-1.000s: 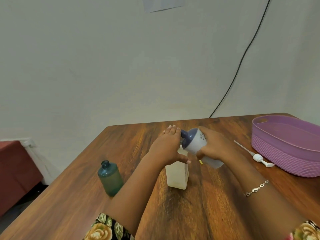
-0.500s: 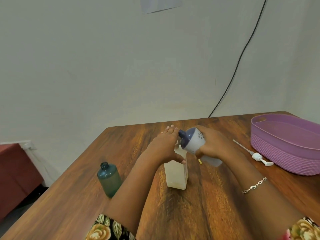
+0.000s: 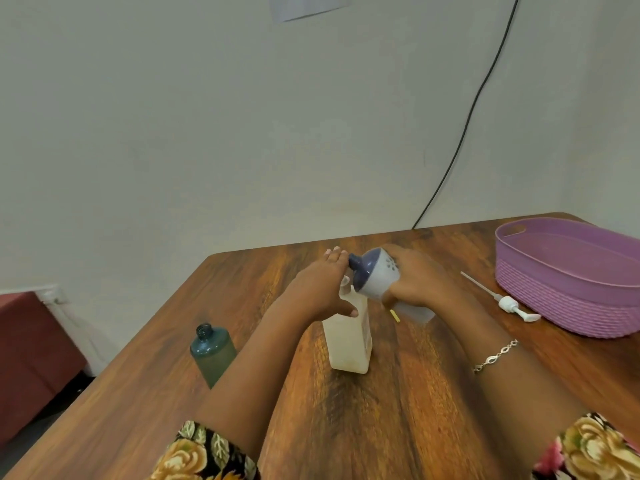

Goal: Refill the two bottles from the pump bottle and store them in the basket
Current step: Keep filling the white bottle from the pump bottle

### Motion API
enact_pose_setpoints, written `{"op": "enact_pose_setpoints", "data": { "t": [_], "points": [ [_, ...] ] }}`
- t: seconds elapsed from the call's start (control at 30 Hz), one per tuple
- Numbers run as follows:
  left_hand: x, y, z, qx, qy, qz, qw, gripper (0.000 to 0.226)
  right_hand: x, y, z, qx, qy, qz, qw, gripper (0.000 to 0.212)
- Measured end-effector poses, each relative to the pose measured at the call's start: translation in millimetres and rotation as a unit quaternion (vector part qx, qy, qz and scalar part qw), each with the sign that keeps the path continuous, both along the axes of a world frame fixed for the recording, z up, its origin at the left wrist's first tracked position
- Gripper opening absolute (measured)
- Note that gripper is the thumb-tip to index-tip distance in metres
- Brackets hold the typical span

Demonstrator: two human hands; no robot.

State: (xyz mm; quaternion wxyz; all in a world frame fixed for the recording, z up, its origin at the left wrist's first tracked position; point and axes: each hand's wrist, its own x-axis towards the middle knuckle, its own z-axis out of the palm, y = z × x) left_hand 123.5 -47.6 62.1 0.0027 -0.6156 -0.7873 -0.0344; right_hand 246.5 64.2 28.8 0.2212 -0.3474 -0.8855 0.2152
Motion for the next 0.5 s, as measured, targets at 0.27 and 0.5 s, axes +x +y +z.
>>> {"op": "enact_pose_setpoints", "data": {
  "t": [0.27,0.5],
  "points": [
    [7,1,-15,0.035,0.019,0.02,0.999,0.079,3,-3,-4,0.012,-0.029,0.001,1.0,0.072],
    [4,2,6,0.006,-0.029,0.008,1.0,0.075,2,-4,3,-0.001,-0.01,0.001,1.0,0.07]
  ]
}}
